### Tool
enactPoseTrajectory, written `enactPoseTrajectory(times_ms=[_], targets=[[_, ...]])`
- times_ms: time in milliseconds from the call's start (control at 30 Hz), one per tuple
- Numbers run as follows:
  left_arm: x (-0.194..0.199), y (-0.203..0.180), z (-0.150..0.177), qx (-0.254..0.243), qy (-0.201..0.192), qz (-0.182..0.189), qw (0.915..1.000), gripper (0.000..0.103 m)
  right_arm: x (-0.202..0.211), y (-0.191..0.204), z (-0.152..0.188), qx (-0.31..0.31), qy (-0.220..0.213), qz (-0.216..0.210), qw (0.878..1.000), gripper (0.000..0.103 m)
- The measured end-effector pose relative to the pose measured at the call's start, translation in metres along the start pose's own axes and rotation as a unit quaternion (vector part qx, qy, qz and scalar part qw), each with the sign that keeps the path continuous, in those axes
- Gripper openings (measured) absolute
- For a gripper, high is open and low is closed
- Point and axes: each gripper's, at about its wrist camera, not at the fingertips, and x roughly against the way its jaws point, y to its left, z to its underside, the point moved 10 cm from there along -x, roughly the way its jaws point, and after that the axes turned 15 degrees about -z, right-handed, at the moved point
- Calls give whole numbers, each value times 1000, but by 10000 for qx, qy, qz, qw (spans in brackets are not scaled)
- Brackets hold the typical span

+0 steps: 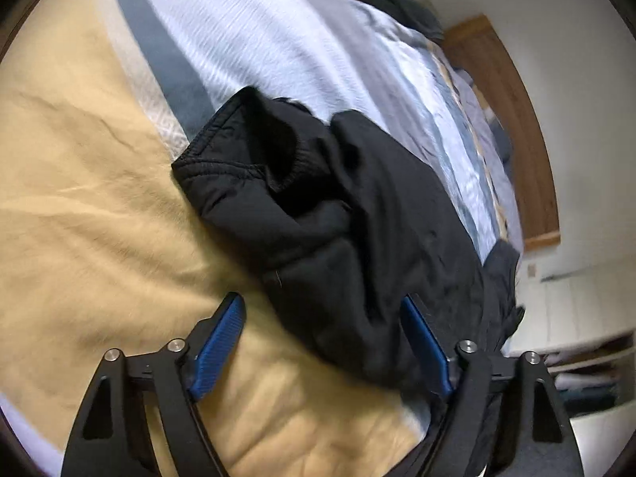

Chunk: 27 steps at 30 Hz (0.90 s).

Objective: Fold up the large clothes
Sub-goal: 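Grasp the other sleeve cuff with the left gripper, lay it across, release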

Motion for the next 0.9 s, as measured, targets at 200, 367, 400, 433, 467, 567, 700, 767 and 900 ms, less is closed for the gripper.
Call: enactPoseTrajectory(times_ms=[200,367,400,433,467,567,700,767,900], targets=[[-1,-5,-11,476,112,586,9971,16,36,-27,-7,-217,-304,281,9989,66],[26,-24,-10,-14,-236,474,9986,9,57,-37,-9,-256,-457,338,9981,66],[32,-29,-10,-124,-310,438,9985,9,59,-37,-9,-262,-474,328,9980,66],[42,-37,-9,-281,-401,397,9980,9,61,-37,-8,-273,-501,302,9979,66],[52,-45,-7,-464,-513,366,9969,9,63,-38,-7,-276,-528,283,9978,66],[81,-73,3,-1077,-824,297,9903,9,68,-43,-4,-323,-587,263,9974,66],[116,-122,27,-1781,-1109,418,9768,9,68,-49,4,-386,-593,210,9973,66],[133,-153,49,-2155,-1232,525,9673,8,67,-52,10,-415,-579,147,9974,66],[149,-211,95,-2726,-1283,734,9507,8,70,-58,15,-486,-608,15,9970,66]])
